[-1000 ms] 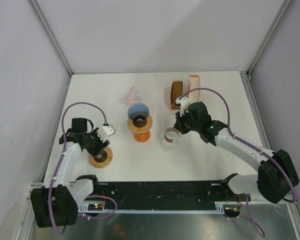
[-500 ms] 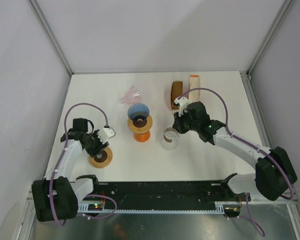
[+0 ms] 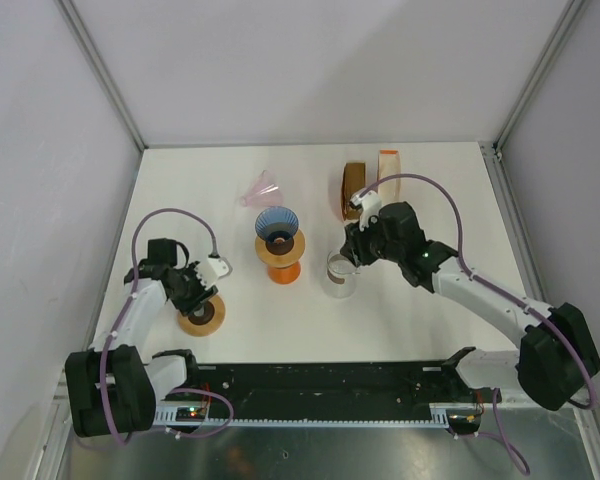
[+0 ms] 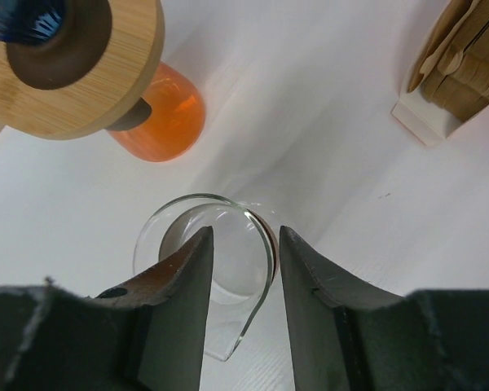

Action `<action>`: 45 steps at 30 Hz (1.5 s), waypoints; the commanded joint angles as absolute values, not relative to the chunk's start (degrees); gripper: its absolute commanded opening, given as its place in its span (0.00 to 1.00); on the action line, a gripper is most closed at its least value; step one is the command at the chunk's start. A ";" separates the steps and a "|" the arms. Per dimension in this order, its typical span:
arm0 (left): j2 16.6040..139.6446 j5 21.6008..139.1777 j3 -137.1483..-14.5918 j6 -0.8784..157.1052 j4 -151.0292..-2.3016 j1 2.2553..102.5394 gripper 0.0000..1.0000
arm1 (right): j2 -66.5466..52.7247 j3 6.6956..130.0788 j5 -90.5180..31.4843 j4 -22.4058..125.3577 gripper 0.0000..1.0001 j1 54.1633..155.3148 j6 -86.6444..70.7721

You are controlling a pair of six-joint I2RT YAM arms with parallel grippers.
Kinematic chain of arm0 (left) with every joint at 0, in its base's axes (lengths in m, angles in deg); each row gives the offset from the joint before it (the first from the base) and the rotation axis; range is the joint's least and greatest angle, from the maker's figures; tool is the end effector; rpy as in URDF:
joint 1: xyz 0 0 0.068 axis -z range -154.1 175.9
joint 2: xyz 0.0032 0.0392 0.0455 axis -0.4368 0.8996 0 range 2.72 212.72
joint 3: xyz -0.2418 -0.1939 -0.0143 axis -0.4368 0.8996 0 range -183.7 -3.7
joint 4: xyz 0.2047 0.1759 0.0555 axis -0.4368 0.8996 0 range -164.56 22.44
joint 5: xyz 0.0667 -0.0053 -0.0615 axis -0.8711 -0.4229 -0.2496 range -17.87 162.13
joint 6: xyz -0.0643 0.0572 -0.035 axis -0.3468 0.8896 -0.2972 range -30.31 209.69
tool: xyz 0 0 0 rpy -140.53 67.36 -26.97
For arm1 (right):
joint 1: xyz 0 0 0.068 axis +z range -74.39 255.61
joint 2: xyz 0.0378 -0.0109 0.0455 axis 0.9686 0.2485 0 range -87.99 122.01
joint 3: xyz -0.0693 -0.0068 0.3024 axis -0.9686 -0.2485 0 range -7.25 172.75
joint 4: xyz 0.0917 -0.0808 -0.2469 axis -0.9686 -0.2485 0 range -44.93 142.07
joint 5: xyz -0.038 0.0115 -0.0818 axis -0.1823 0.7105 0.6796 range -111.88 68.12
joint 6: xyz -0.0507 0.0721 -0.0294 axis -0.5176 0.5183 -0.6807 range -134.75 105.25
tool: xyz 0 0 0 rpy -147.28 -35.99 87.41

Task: Place the coffee filter in the dripper

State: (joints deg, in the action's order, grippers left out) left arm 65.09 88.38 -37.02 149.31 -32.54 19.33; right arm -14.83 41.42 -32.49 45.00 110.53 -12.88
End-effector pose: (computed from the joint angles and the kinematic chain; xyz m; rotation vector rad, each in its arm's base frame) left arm 0.1876 -0.0020 0.1619 1.2688 2.3973 -0.0779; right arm 0.2592 0.1996 0.2682 -0.7228 2.0414 0.5723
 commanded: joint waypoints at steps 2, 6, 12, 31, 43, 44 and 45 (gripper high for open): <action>65.44 87.63 -35.86 150.75 -36.20 18.69 0.50 | -19.71 44.27 -32.95 45.37 0.43 110.93 -12.61; 66.28 87.60 -34.91 149.44 -38.86 18.80 0.45 | -21.73 44.27 -32.70 44.92 0.44 110.82 -12.51; 64.41 90.64 -31.75 149.92 -39.95 19.79 0.28 | -24.71 44.33 -32.16 44.61 0.46 110.44 -12.22; 63.49 91.87 -35.66 141.63 -41.82 20.74 0.00 | -28.62 44.70 -29.79 42.44 0.51 109.97 -11.21; 61.33 85.67 -47.02 129.99 -41.76 20.77 0.00 | -29.28 44.95 -29.75 42.44 0.54 108.67 -9.81; 61.16 85.71 -48.56 129.26 -41.64 20.79 0.00 | -29.24 45.04 -29.77 42.29 0.54 108.40 -9.64; 60.86 85.91 -49.69 128.86 -41.40 20.92 0.00 | -29.17 45.04 -29.82 42.17 0.54 108.05 -9.52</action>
